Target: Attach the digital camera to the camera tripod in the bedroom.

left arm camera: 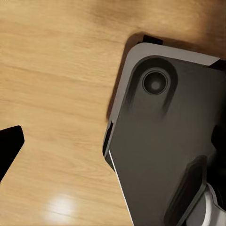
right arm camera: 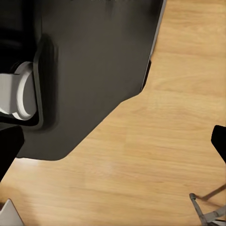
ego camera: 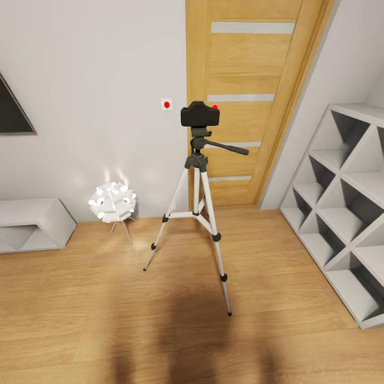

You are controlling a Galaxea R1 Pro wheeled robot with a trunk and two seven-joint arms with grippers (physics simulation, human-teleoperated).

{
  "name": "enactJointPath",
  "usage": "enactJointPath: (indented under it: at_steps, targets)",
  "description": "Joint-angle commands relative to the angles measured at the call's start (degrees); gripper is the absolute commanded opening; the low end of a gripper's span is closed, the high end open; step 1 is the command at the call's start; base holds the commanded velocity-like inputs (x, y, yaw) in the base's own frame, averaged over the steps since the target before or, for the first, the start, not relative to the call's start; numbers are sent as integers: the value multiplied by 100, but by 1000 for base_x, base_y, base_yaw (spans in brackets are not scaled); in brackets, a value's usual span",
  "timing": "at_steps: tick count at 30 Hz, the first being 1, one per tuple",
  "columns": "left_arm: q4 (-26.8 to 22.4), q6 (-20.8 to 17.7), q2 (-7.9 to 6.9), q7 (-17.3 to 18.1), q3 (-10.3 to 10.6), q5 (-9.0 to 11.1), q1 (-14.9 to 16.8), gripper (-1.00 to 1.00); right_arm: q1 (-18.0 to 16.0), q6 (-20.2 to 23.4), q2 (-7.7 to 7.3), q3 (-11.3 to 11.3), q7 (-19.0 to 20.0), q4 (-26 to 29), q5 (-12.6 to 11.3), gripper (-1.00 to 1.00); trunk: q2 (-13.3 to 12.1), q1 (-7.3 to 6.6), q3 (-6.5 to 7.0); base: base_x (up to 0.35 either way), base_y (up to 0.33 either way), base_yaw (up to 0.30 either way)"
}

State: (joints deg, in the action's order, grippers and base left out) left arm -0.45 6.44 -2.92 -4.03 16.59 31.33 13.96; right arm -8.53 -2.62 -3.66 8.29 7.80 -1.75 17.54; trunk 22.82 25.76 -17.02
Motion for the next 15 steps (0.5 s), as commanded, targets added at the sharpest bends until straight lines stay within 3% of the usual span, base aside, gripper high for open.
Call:
enactJointPath:
  at_steps: [1, 15]
  targets:
    - [-3, 11, 1, -18, 50, 36, 2, 100, -8, -26, -3, 47, 11, -18, 41, 100, 9, 3, -9, 0, 0, 0]
    - [-7, 23, 2, -19, 42, 43, 2, 100, -8, -24, -13, 48, 11, -18, 20, 100, 9, 3, -9, 0, 0, 0]
